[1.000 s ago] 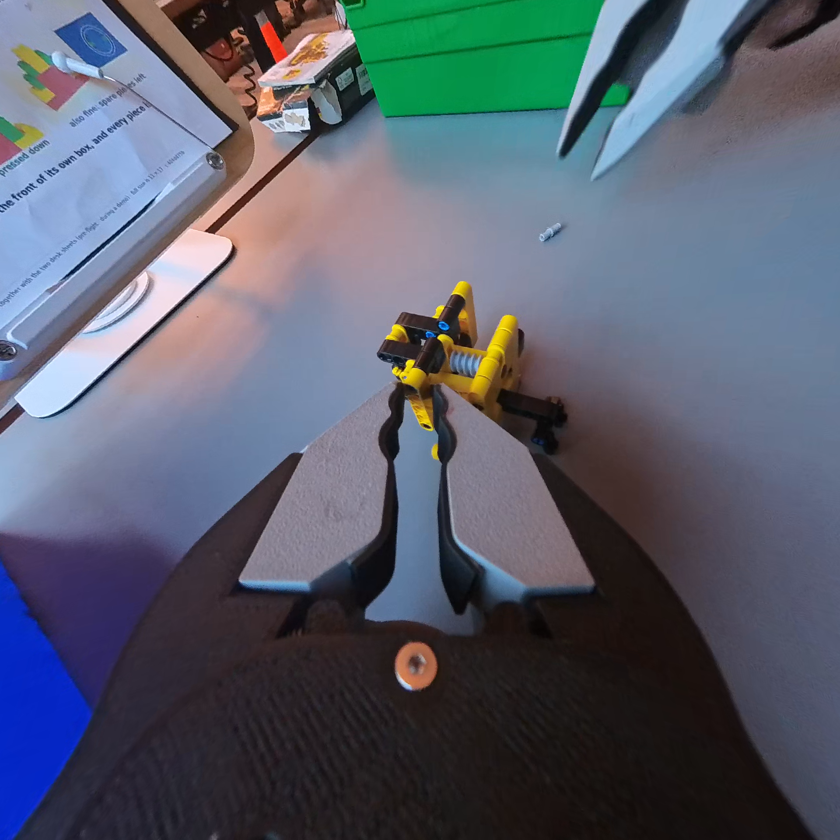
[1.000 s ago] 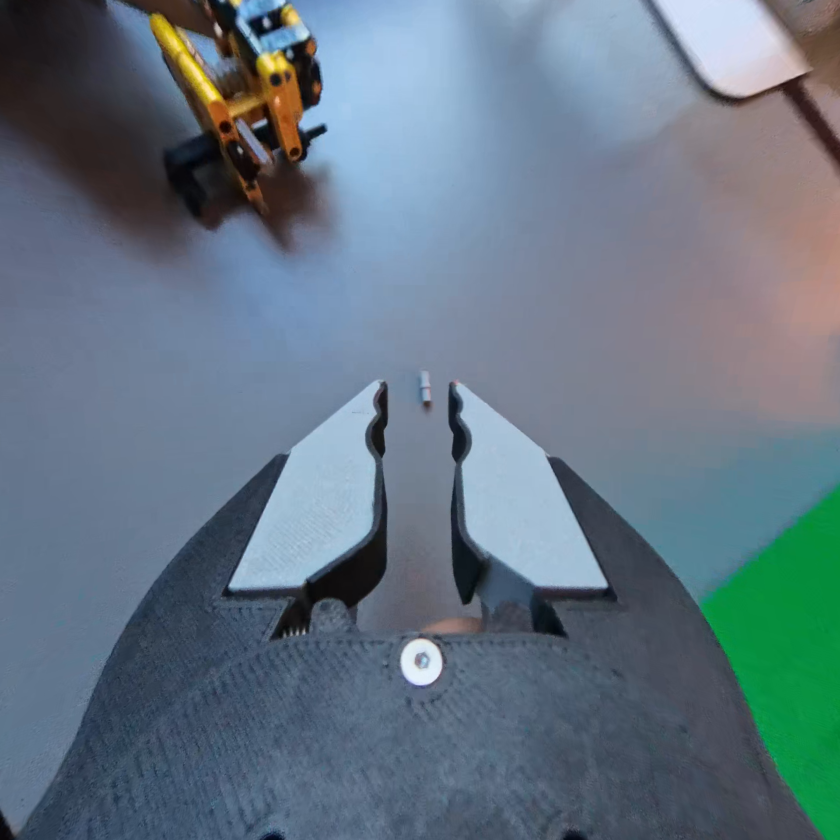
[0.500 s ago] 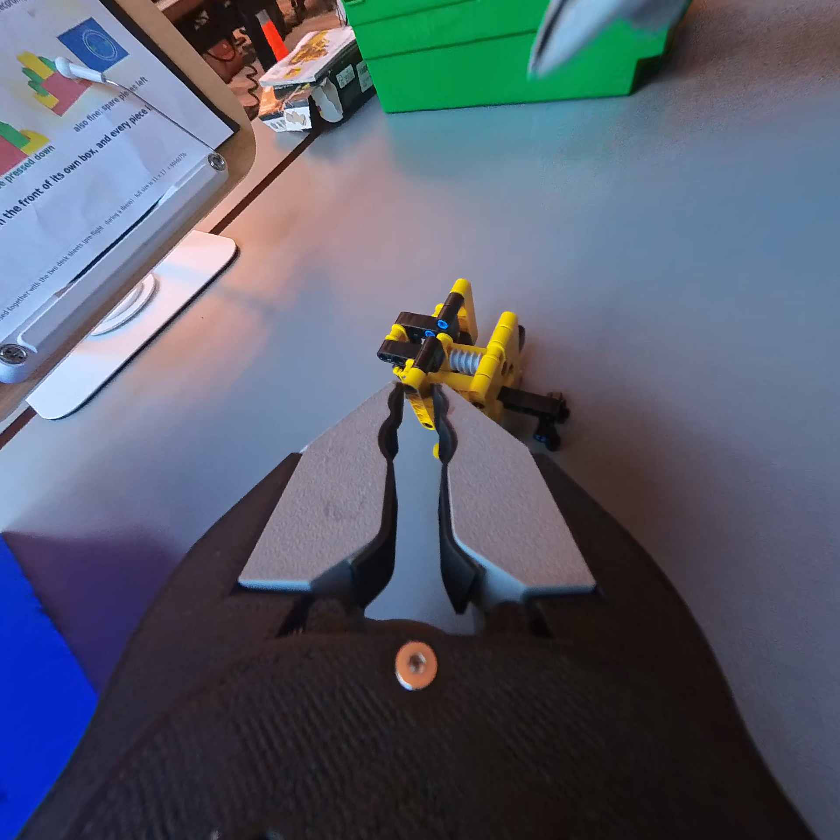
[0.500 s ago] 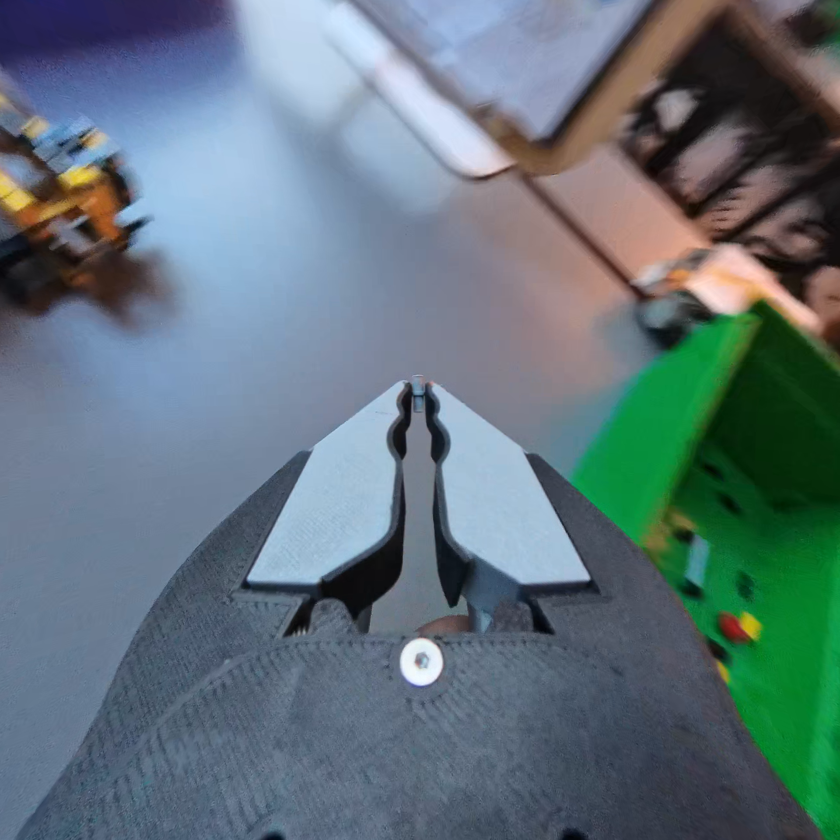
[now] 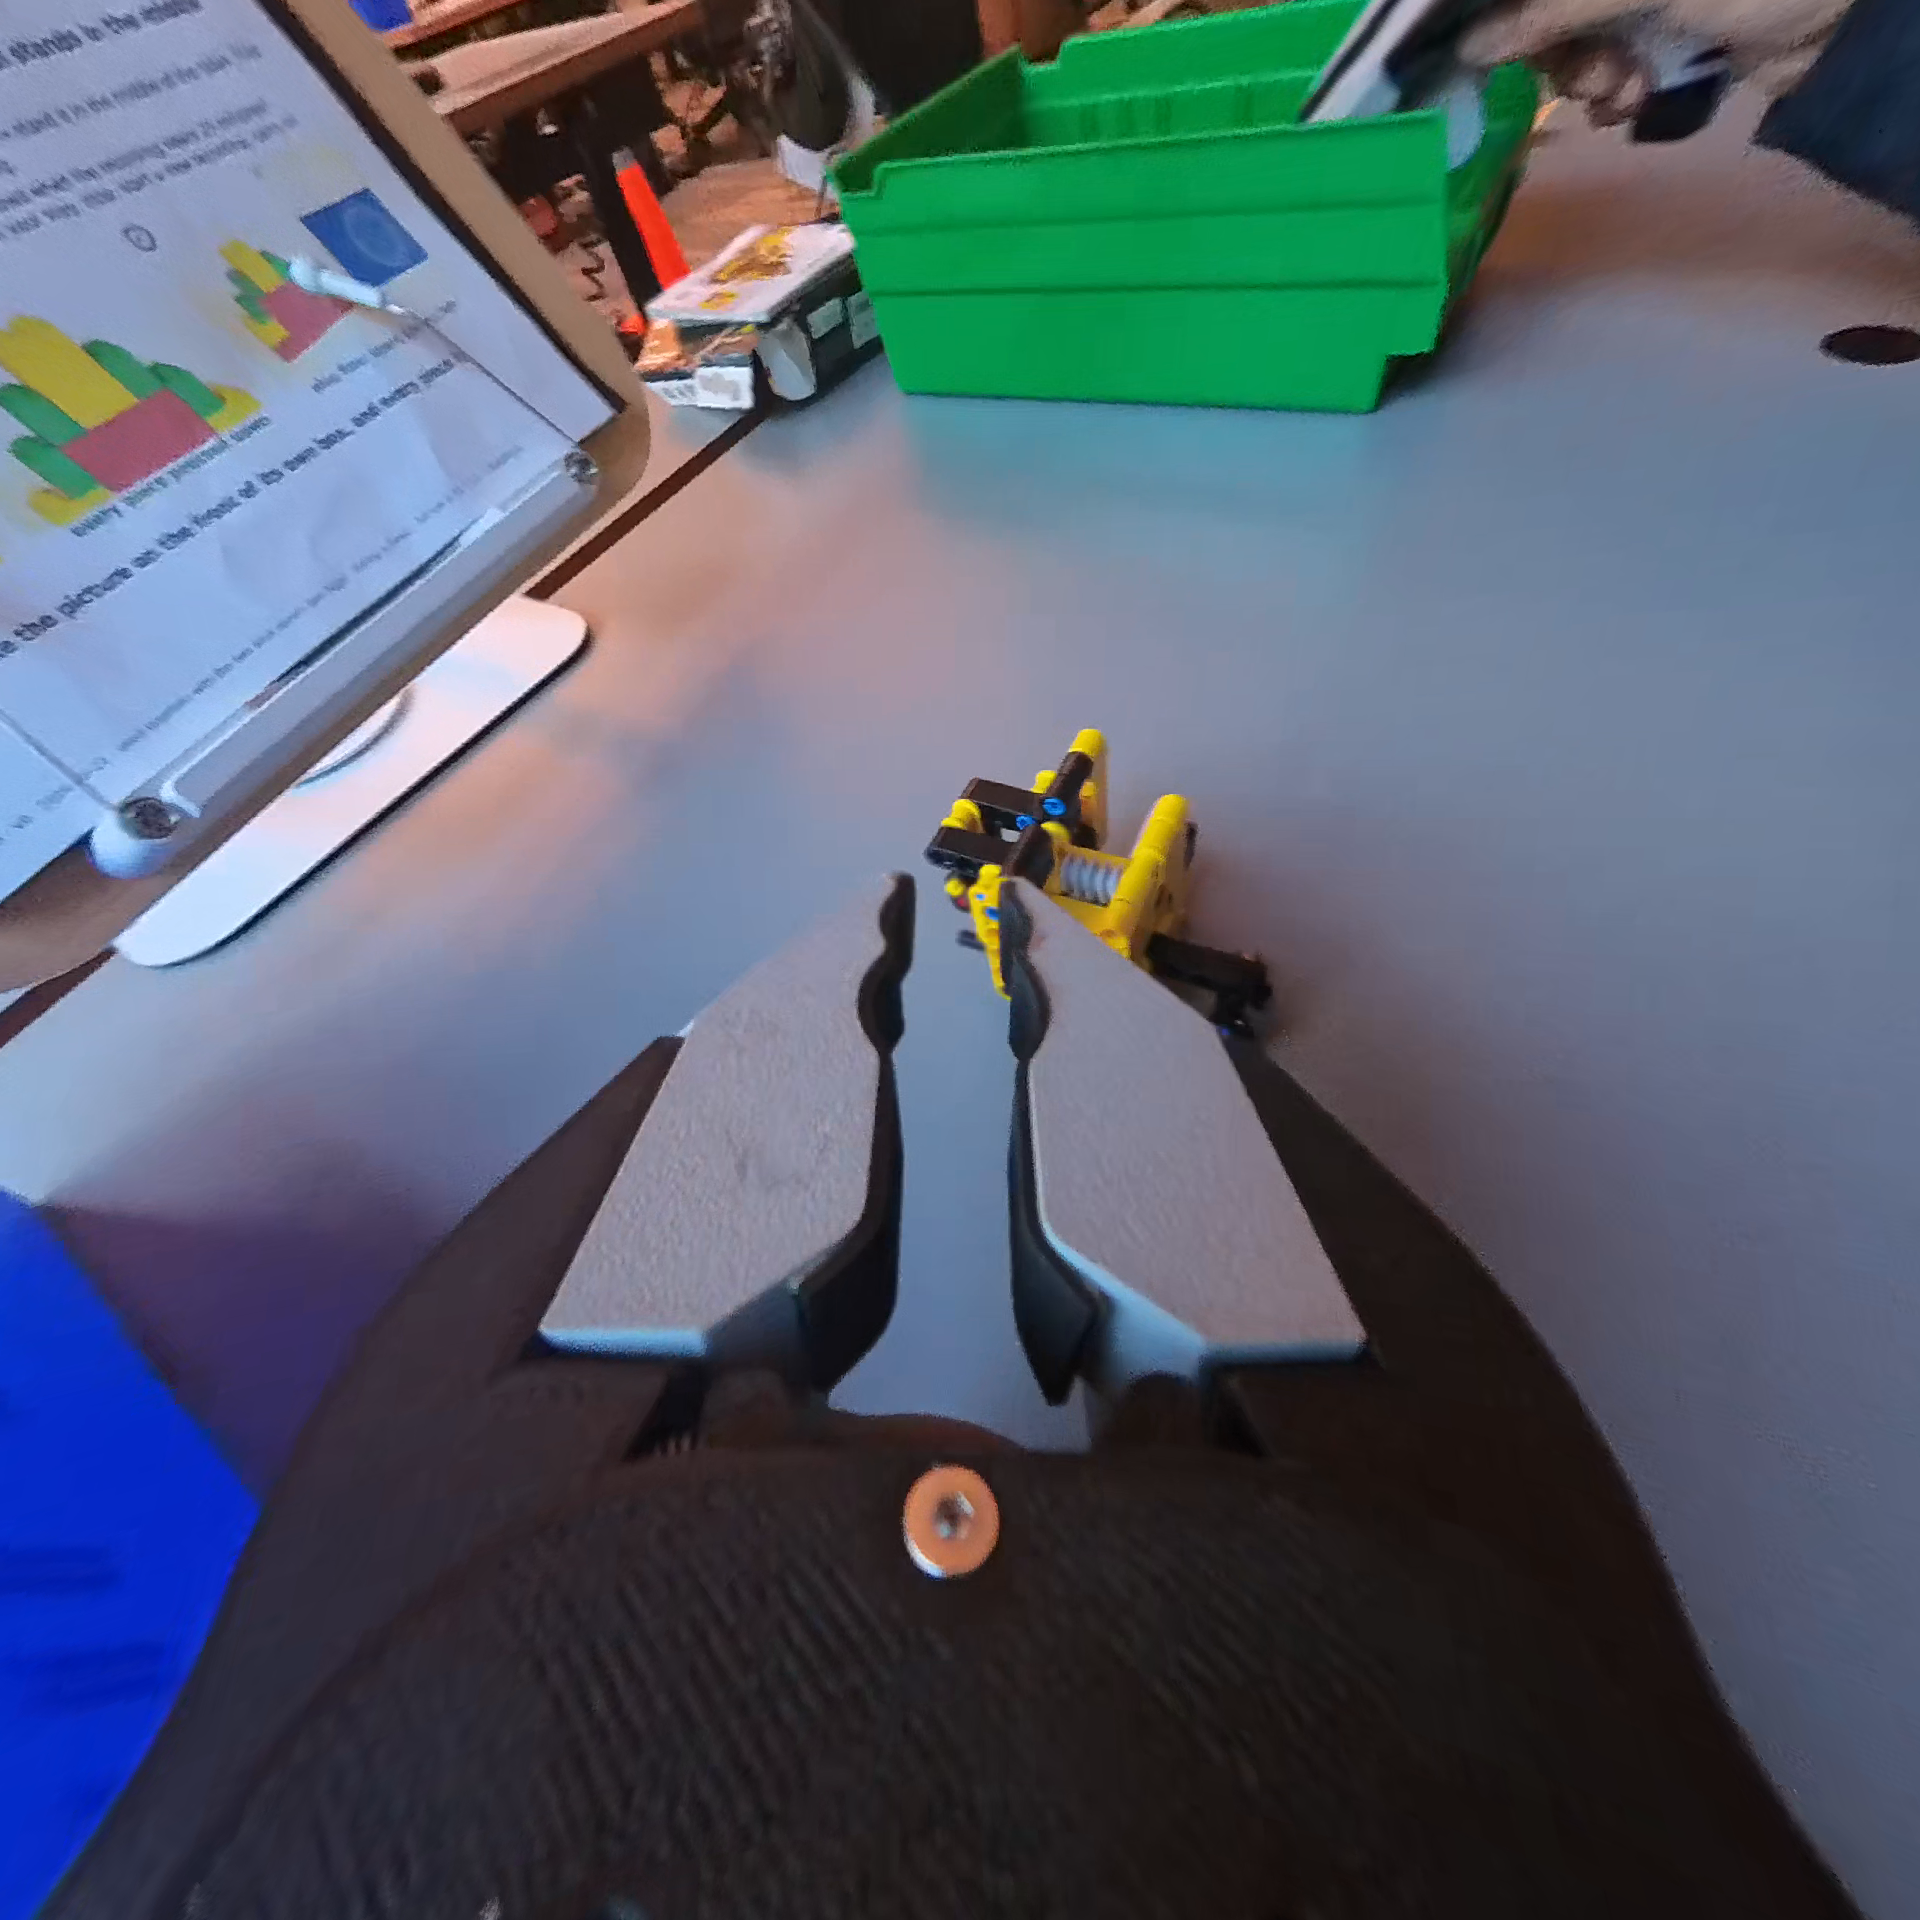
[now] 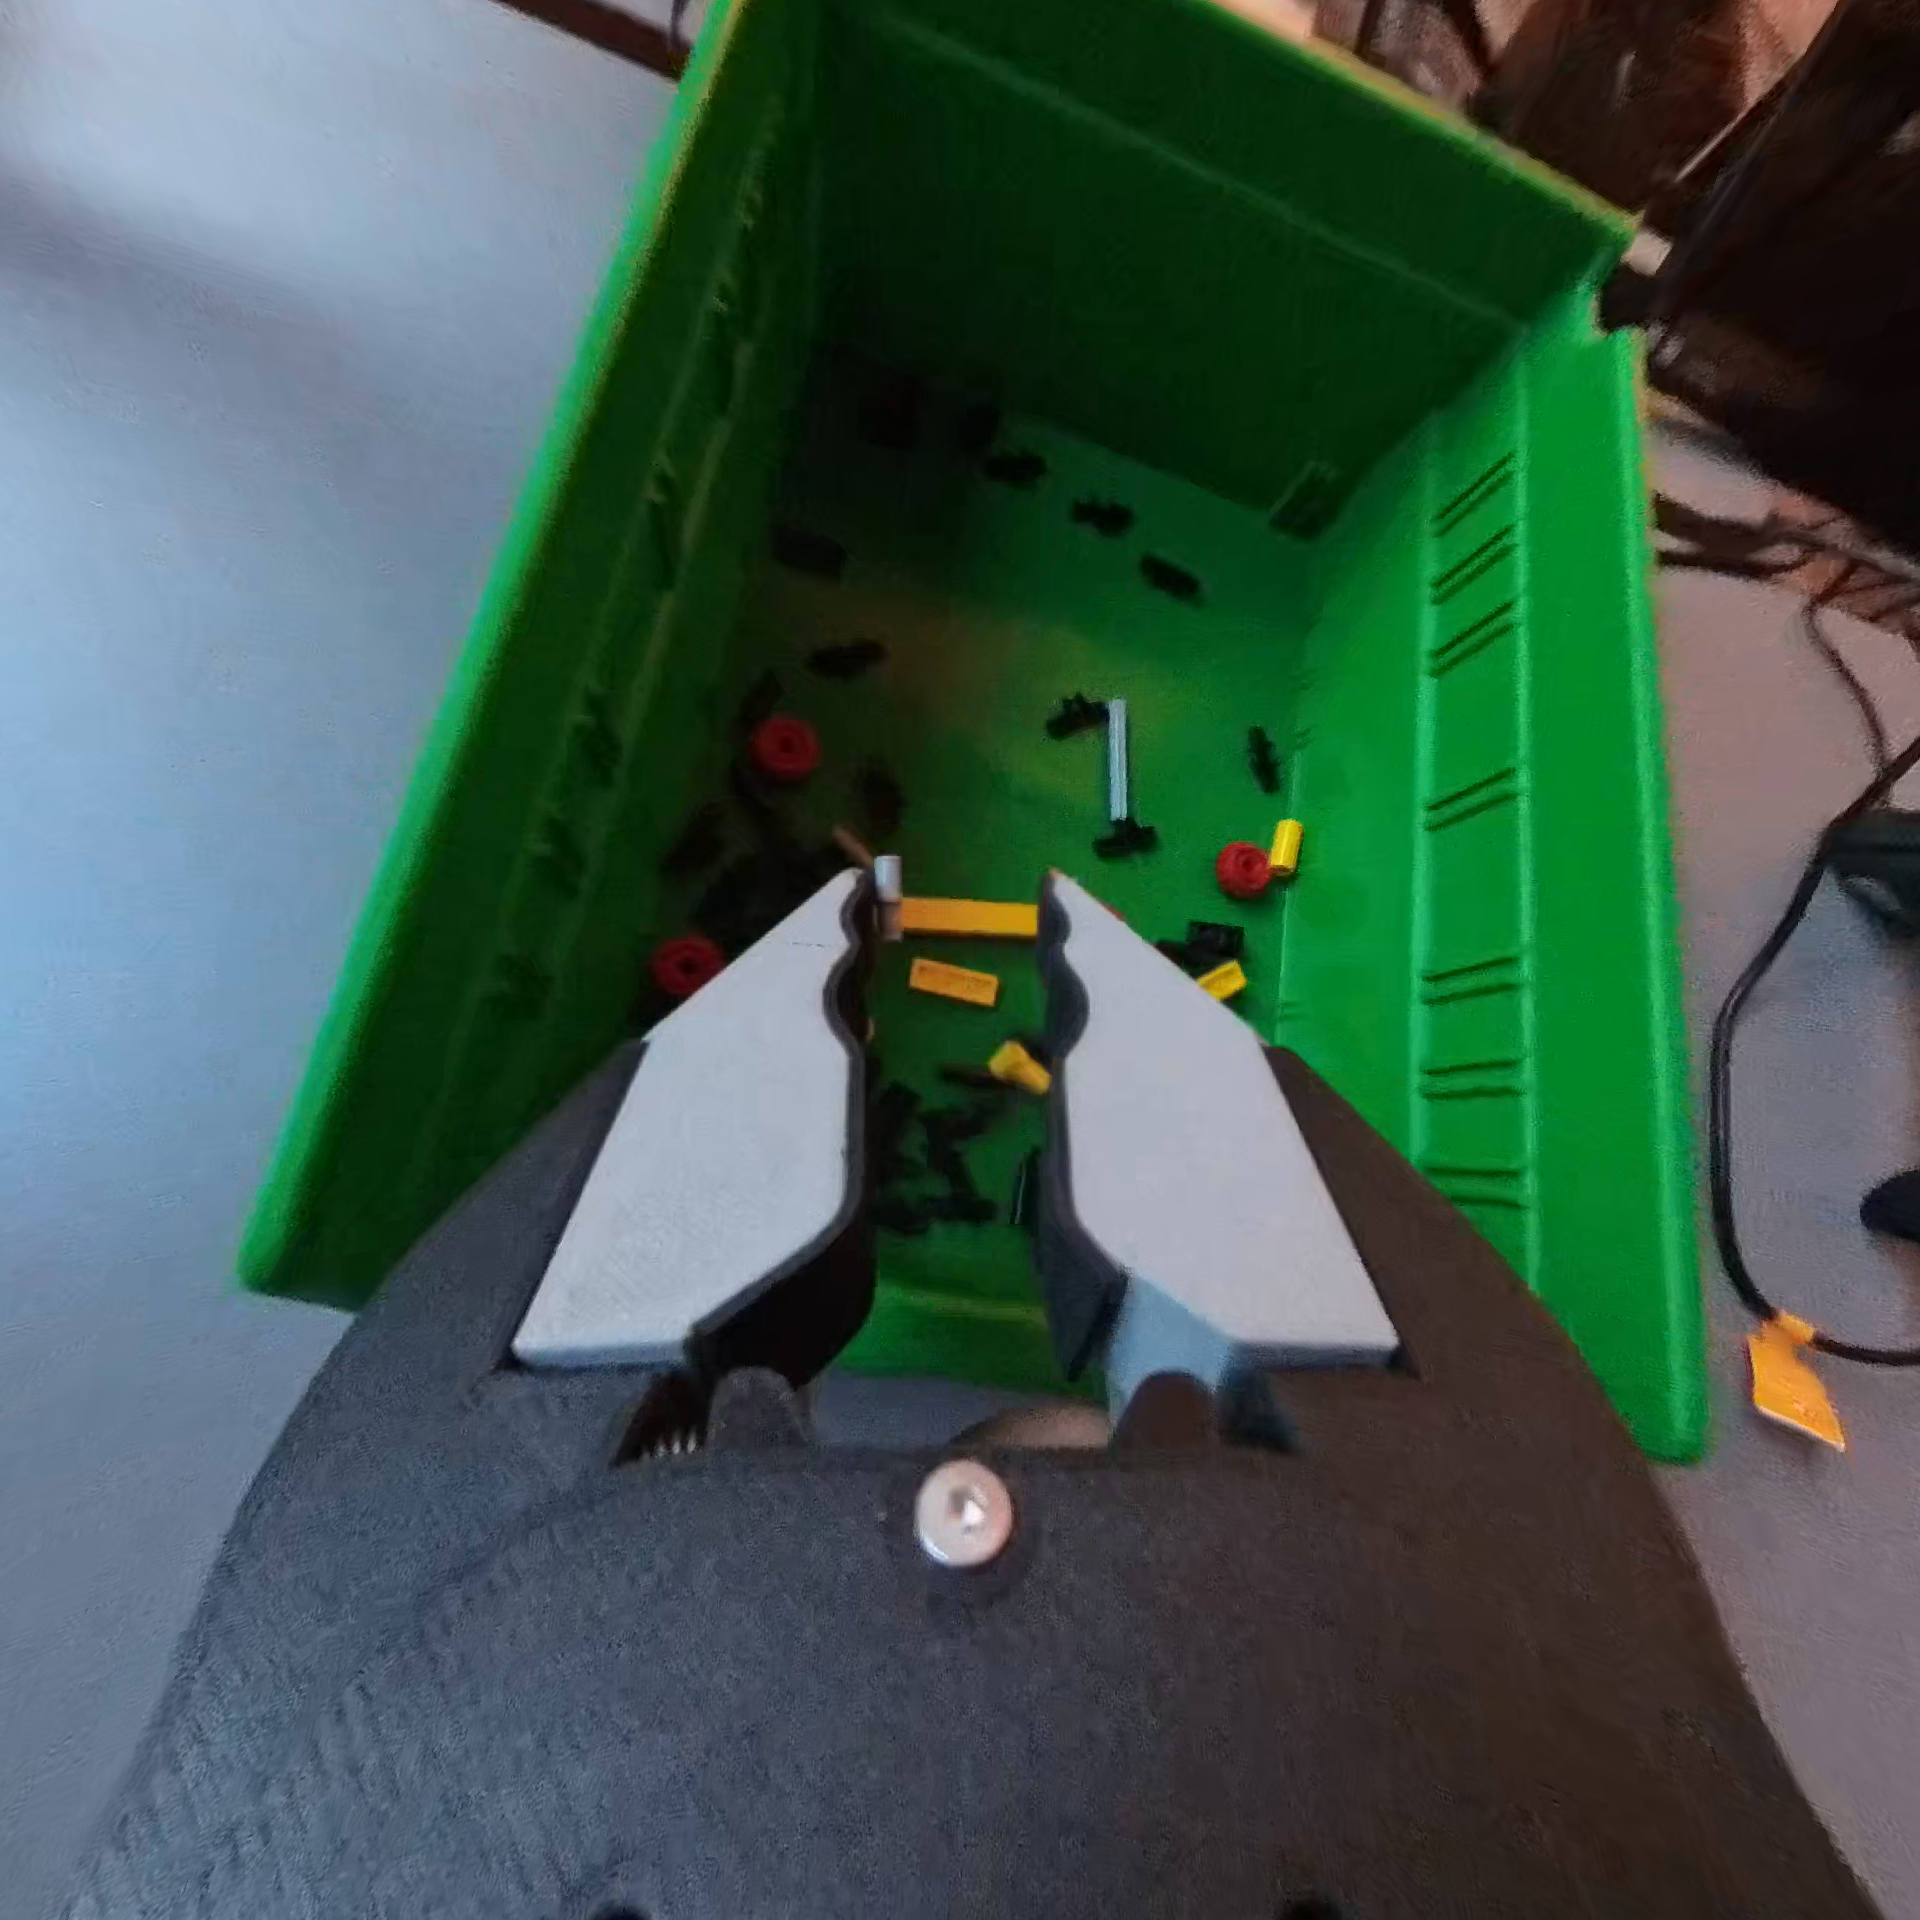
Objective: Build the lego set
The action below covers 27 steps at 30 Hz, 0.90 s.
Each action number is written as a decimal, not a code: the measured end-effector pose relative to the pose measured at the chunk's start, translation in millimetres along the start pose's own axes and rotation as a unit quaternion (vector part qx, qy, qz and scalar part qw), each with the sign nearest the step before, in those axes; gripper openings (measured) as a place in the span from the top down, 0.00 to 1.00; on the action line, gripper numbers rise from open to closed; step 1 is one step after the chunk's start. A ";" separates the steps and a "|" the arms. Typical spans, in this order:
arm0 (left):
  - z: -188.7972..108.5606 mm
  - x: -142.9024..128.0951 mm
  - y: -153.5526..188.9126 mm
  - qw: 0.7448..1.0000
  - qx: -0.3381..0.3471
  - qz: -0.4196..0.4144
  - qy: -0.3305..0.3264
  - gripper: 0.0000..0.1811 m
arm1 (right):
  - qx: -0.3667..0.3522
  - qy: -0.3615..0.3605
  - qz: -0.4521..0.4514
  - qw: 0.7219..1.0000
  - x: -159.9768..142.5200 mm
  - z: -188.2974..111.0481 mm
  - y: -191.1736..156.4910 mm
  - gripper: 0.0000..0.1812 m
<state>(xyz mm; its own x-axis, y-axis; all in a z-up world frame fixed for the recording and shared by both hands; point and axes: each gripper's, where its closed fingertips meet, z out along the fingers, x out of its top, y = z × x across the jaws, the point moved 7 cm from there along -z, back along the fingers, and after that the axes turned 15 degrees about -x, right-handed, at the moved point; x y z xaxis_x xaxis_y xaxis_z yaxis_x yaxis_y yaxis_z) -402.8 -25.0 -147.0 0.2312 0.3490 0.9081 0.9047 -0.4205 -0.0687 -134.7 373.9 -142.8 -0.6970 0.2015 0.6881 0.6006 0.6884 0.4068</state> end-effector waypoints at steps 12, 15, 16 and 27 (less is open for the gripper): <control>19.4 -12.2 19.7 0.995 -0.083 0.009 -0.048 0.90 | 0.056 -0.018 -0.029 0.998 -11.8 -0.6 -21.5 0.85; 29.4 -18.7 19.9 0.995 -0.069 0.019 -0.065 0.93 | 0.103 -0.043 -0.013 0.994 -18.2 -3.8 -25.9 0.84; 32.3 -19.9 20.6 0.995 -0.068 0.022 -0.065 0.94 | 0.062 -0.055 -0.032 0.996 -19.8 -0.9 -19.2 0.81; 32.6 -12.5 13.8 0.993 -0.082 -0.081 -0.009 0.98 | 0.398 0.149 -0.049 0.904 10.4 -115.4 -180.6 0.81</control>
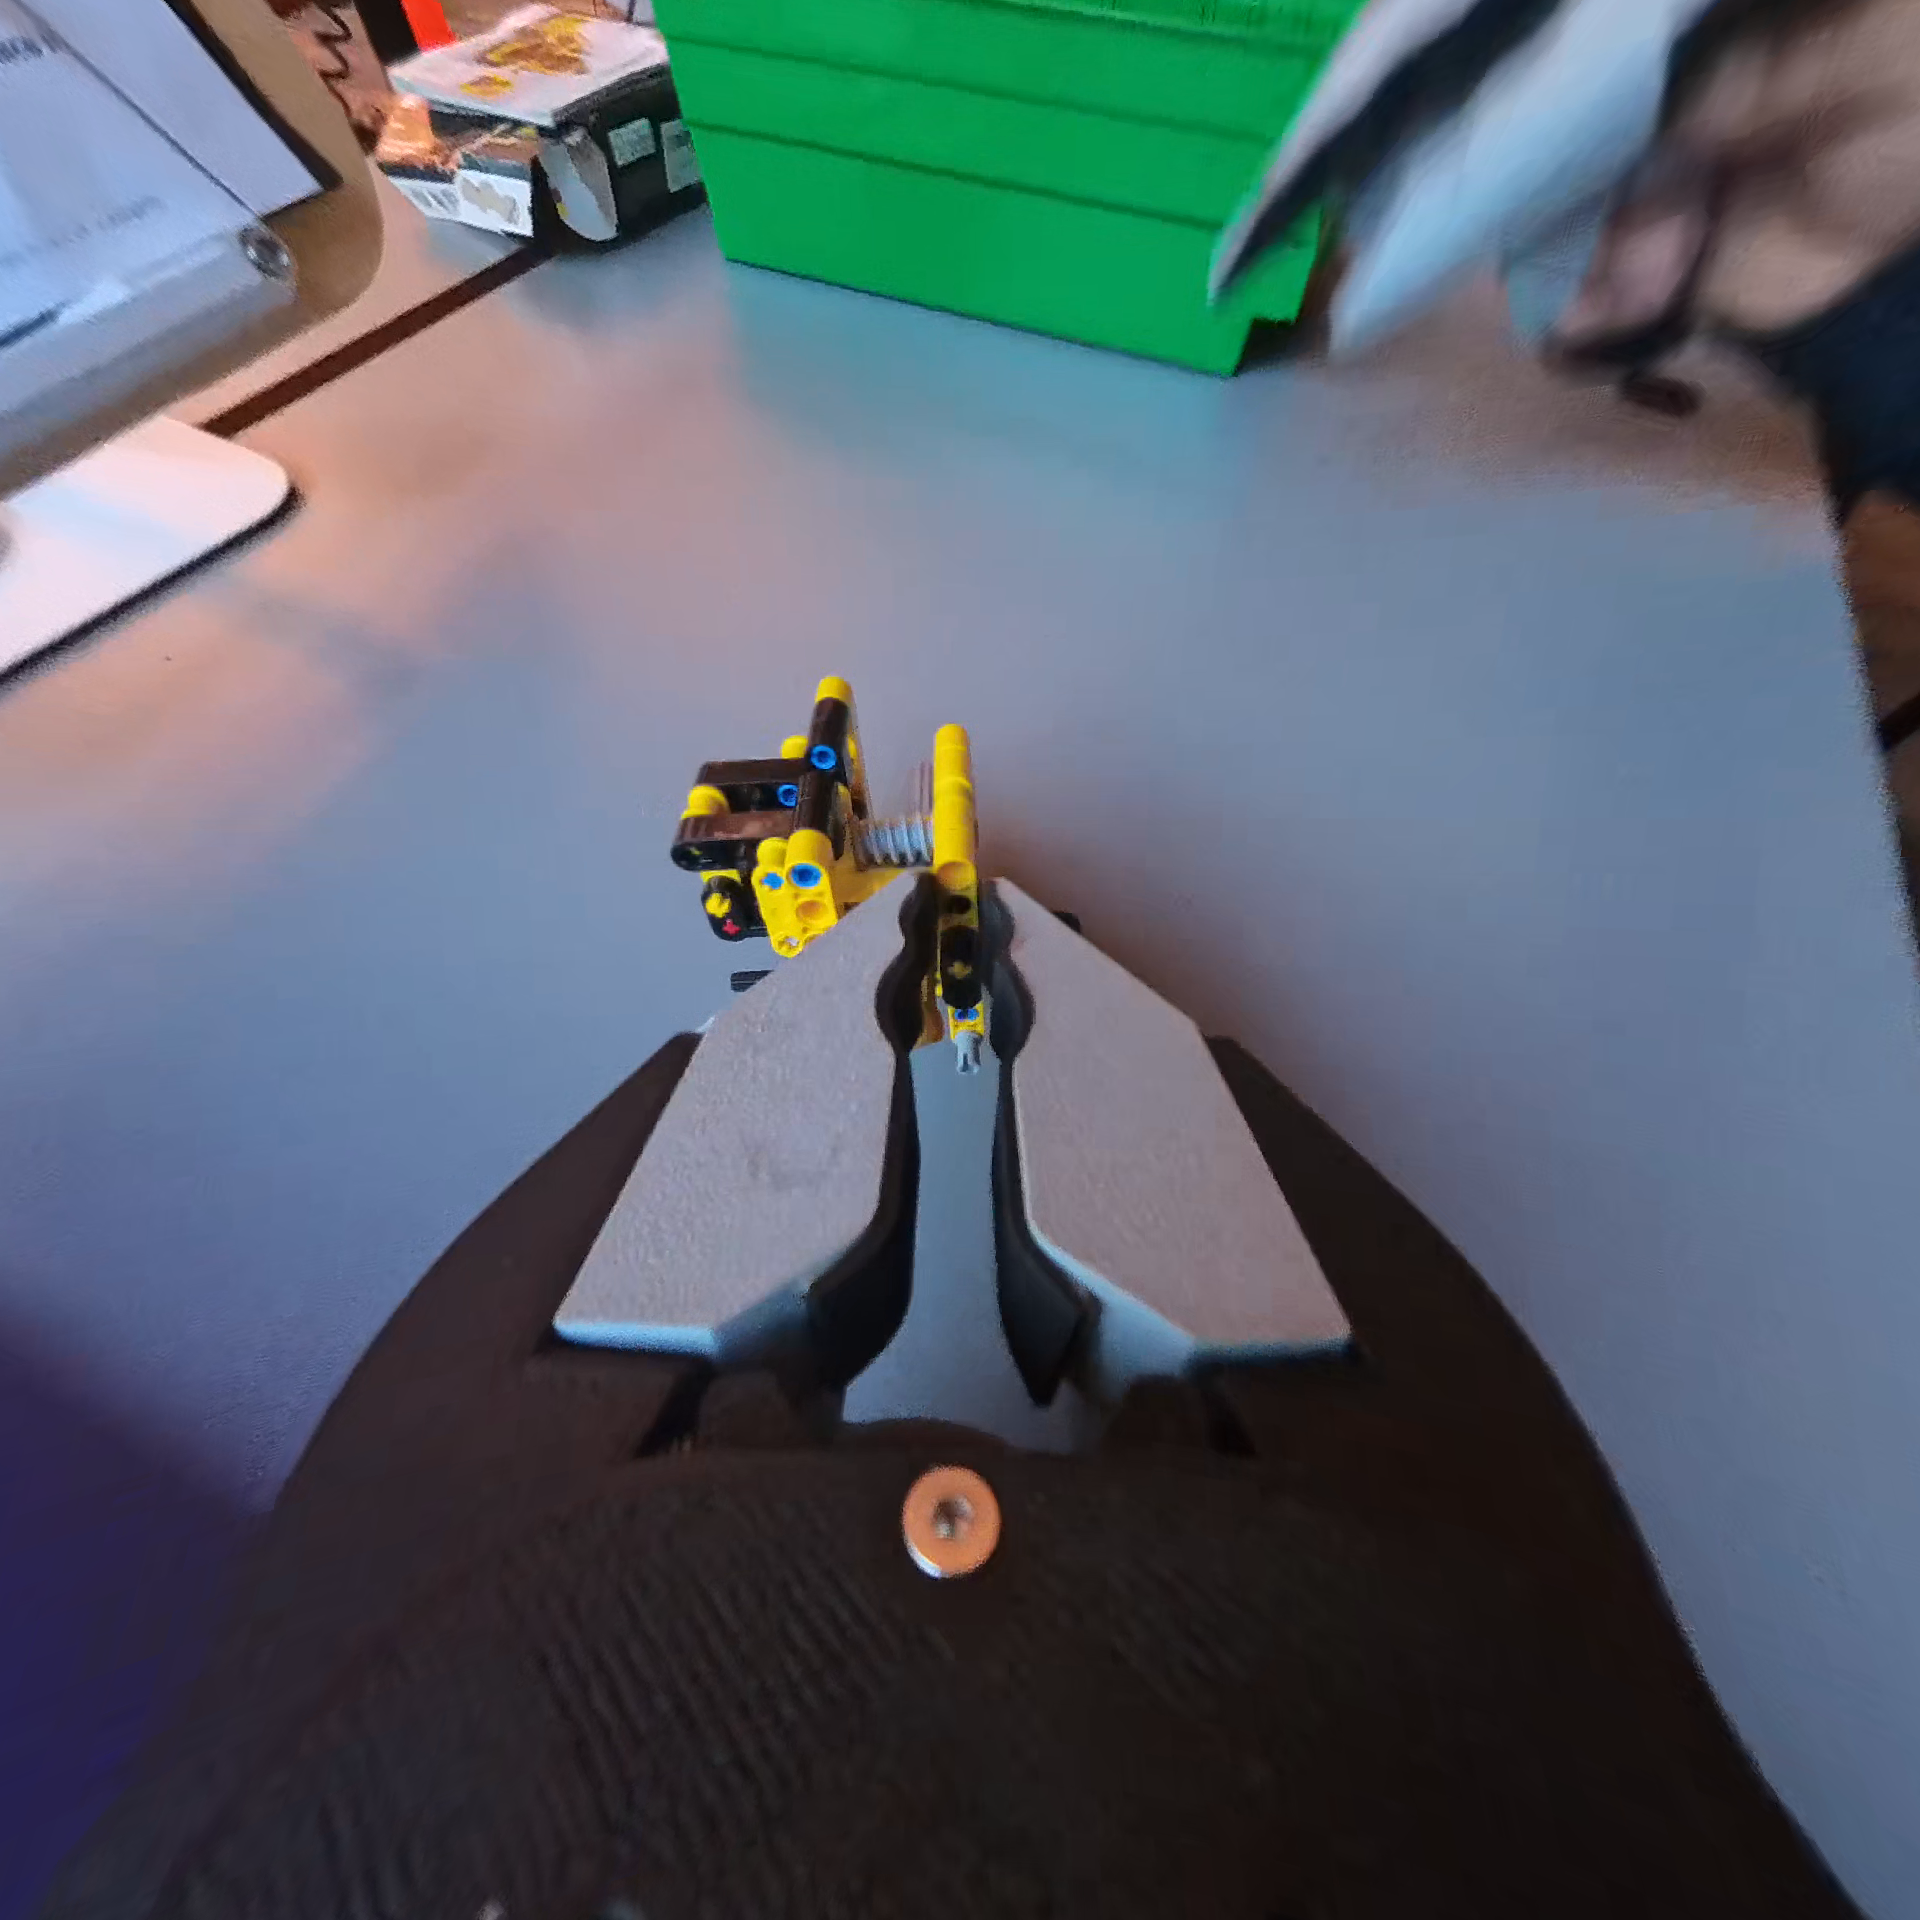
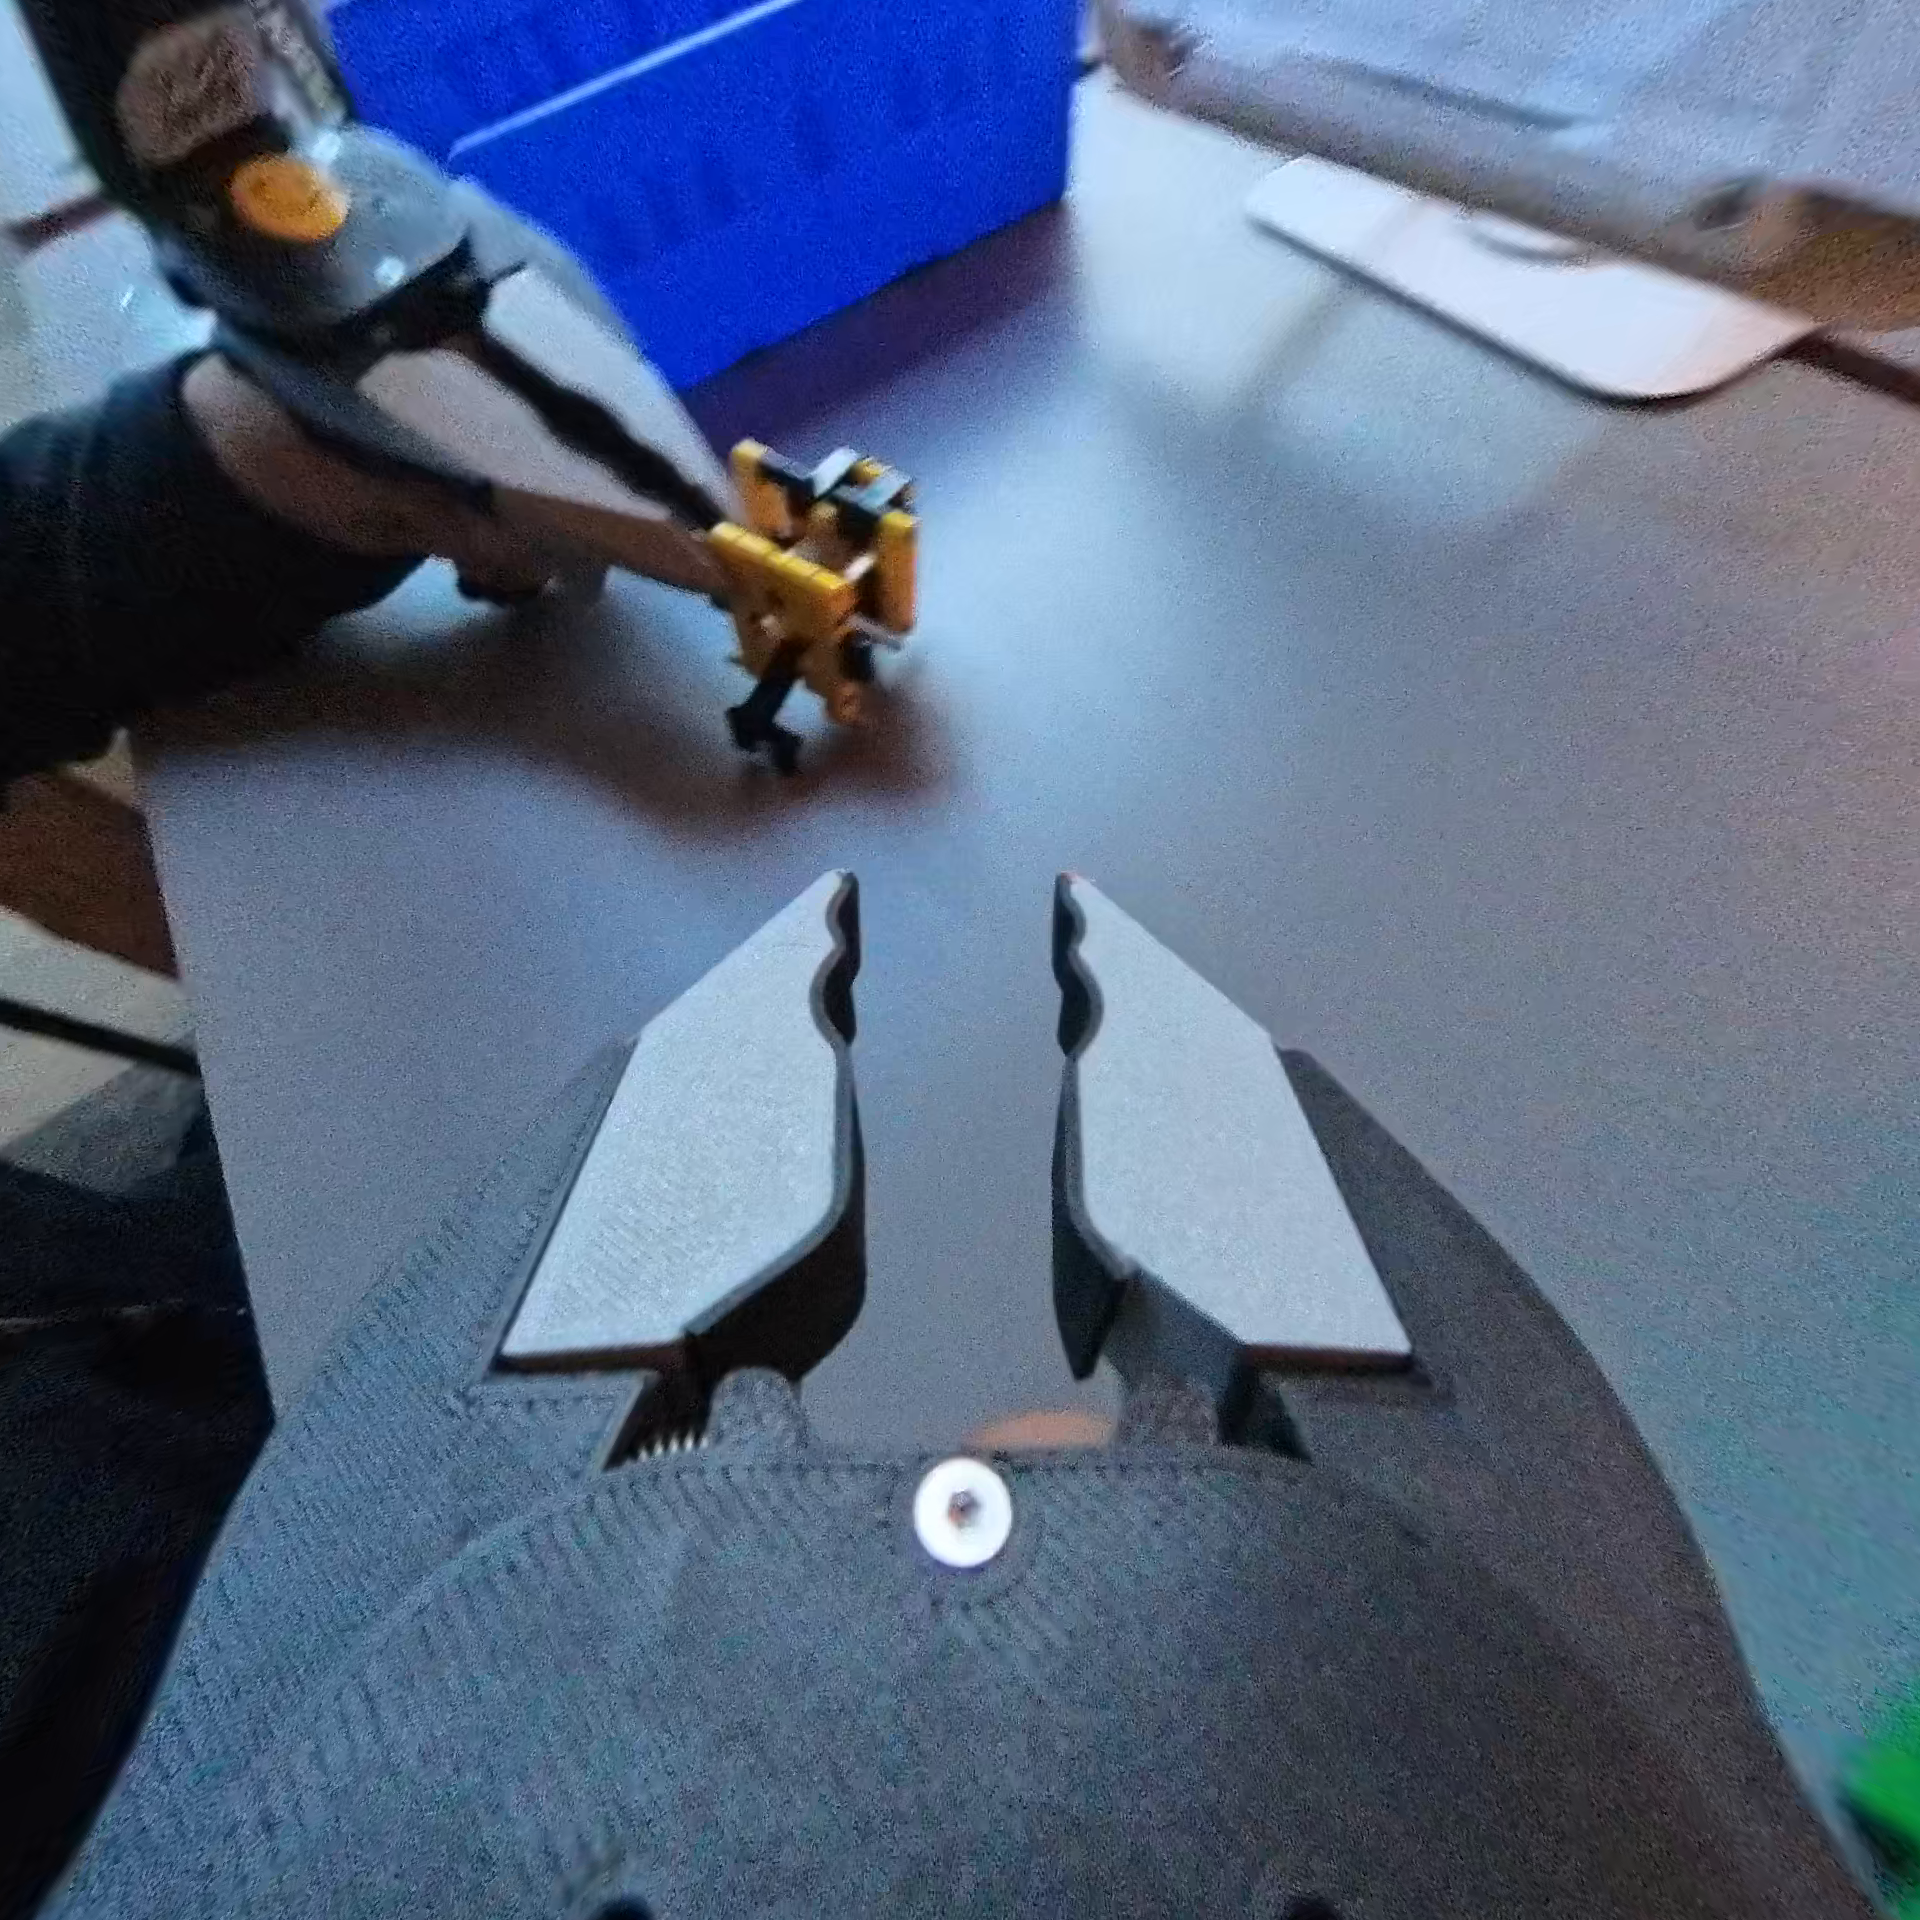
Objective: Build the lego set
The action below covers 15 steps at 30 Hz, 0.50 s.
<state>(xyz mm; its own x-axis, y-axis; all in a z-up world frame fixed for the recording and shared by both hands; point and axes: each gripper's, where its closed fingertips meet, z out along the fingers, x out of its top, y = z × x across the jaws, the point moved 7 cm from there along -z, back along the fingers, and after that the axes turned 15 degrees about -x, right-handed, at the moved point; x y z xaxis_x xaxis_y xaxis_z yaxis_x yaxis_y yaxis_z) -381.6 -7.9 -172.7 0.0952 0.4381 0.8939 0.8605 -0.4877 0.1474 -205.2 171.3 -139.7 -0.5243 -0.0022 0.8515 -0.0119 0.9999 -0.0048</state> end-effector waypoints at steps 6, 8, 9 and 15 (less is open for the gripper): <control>-6.9 -1.4 -9.1 0.991 -0.042 -0.111 0.064 0.98 | 0.110 -0.064 -0.102 0.987 -19.3 81.3 -81.9 0.82; -11.5 0.5 -11.5 0.984 -0.060 -0.143 0.093 0.98 | 0.098 -0.056 -0.141 0.983 -13.0 92.8 -91.5 0.81; -13.5 1.2 -12.7 0.981 -0.066 -0.153 0.103 0.98 | 0.094 -0.049 -0.153 0.983 -9.8 97.6 -94.6 0.81; -22.1 6.3 -16.1 0.961 -0.101 -0.199 0.161 0.98 | 0.058 -0.021 -0.189 0.980 2.6 115.9 -97.7 0.84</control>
